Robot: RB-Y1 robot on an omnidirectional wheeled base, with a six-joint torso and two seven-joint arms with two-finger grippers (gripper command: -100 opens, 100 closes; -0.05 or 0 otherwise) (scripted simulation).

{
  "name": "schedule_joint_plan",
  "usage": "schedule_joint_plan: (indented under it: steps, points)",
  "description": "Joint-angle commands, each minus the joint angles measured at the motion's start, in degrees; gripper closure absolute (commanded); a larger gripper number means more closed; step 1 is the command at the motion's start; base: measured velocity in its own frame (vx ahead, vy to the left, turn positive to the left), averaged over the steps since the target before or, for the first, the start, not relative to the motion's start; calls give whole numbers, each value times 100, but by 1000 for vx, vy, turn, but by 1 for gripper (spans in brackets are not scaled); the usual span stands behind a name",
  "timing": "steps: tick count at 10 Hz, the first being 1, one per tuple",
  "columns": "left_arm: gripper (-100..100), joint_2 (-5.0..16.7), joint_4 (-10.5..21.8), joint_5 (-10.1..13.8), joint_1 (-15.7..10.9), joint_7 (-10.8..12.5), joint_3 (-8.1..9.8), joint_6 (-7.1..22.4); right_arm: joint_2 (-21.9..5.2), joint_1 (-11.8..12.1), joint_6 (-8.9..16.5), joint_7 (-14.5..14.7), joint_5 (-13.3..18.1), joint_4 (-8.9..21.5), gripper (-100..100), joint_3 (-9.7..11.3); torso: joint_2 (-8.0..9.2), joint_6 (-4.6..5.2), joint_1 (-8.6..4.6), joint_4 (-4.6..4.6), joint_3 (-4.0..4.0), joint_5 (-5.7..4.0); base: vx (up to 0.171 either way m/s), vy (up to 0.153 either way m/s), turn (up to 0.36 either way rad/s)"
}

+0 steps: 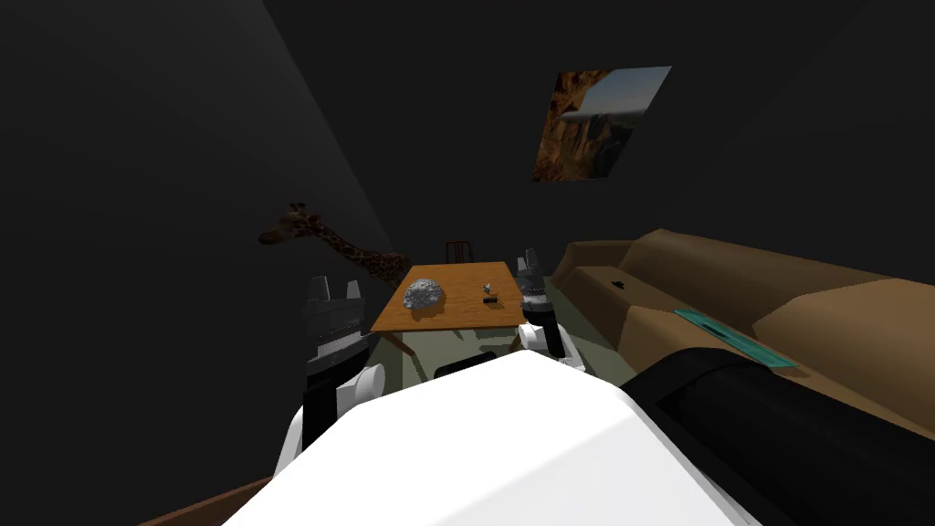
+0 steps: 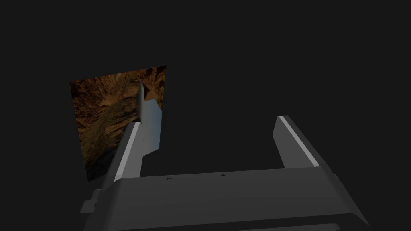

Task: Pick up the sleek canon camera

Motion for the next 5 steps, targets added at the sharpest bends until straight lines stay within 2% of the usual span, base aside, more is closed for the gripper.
schedule_joint_plan:
  steps: [1,5]
  points:
    - [0,0,0,0,0,0,0,0,-208,-5,28,-33,35,38,-100,-53,0,0,0,0,0,0,-6,3,30]
    - [0,0,0,0,0,0,0,0,-892,-26,162,-194,261,318,-100,-304,6,-1,-3,1,4,0,-16,3,87]
